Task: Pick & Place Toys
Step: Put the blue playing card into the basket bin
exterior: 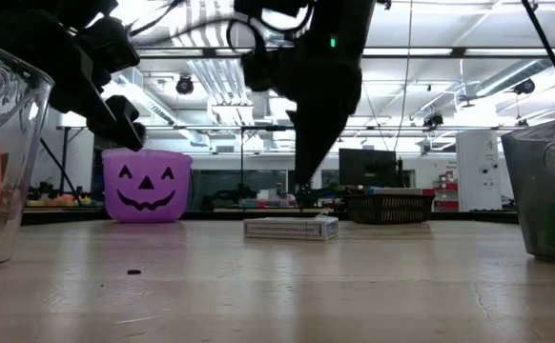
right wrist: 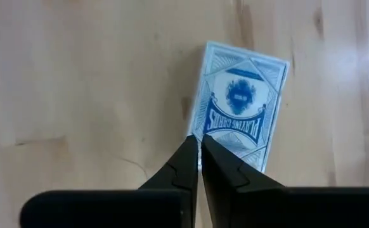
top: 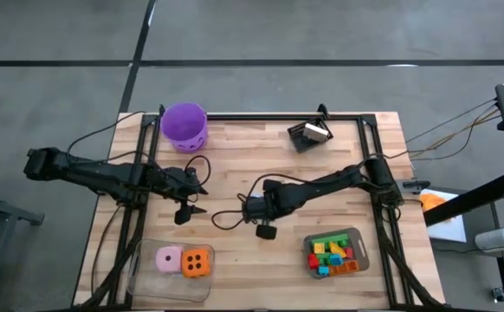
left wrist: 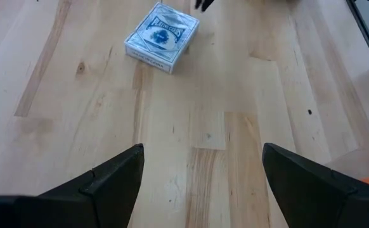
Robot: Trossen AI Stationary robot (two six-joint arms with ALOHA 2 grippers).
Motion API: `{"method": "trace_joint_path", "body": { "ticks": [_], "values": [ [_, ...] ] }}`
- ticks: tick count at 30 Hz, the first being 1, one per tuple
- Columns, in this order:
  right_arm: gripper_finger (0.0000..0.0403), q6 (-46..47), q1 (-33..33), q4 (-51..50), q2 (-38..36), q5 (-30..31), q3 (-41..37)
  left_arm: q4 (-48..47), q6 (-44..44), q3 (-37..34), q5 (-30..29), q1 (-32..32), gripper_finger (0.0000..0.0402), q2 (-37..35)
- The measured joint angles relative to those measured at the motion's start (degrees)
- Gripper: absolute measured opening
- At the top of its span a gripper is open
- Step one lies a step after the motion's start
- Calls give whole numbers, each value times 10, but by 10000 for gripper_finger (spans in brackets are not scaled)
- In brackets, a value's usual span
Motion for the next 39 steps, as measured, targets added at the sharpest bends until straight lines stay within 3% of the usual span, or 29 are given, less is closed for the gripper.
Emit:
{"method": "trace_joint_path", "body": {
  "ticks": [5, 15, 17, 25, 35, 39],
  "values": [
    [81, 5, -3, 1, 10, 7, -13, 0, 0, 0, 0, 0, 323, 0],
    [354, 8, -4, 9, 12, 24, -19, 0, 0, 0, 0, 0, 323, 0],
    [387, 11, -7, 16, 17, 15, -19, 0, 0, 0, 0, 0, 323, 0],
    [345, 9, -31, 34, 58, 28, -18, 0, 0, 0, 0, 0, 323, 0],
    [393, -34, -64, 37, 63, 20, -21, 0, 0, 0, 0, 0, 323, 0],
    [391, -50, -72, 57, 61, 19, -45, 0, 0, 0, 0, 0, 323, 0]
  ]
}}
